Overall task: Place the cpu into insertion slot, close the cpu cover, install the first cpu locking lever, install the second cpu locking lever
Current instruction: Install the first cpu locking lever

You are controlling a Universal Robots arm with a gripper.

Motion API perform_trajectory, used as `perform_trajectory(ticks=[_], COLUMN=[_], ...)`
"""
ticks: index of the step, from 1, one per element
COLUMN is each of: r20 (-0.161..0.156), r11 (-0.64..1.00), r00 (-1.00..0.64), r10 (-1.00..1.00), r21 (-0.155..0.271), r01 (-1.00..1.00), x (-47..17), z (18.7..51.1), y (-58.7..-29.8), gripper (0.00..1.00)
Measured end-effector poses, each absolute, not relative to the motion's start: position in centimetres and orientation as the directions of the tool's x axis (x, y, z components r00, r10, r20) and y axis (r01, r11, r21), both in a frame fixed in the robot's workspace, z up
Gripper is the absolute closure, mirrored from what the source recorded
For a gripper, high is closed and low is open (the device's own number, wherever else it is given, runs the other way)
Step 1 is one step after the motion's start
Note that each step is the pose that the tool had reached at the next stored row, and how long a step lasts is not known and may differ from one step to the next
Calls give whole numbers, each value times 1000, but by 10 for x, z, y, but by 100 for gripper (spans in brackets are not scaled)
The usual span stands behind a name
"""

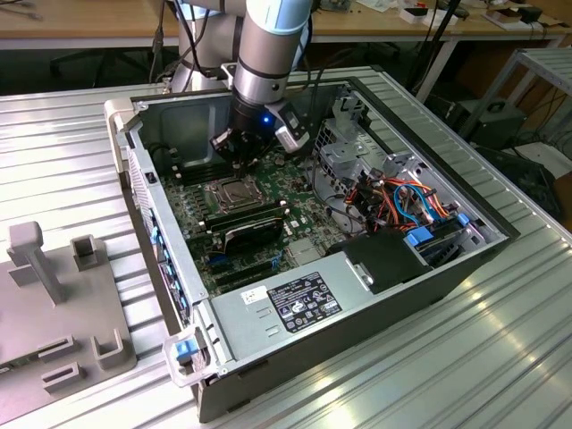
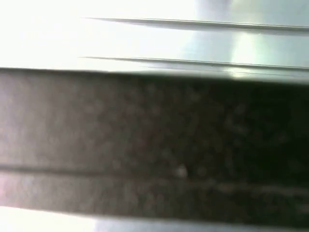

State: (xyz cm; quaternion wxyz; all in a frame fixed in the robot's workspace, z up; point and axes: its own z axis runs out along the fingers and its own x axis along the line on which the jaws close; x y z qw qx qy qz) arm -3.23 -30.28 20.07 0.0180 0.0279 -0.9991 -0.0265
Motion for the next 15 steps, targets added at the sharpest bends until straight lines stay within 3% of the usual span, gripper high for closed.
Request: perform_trajectory(ticks=[15], r20=[35], r11=[997], r00=[-998], r10=[-56], r21=[54], r01=[-55], x=[-32], z=[211], y=[-312], gripper=[89])
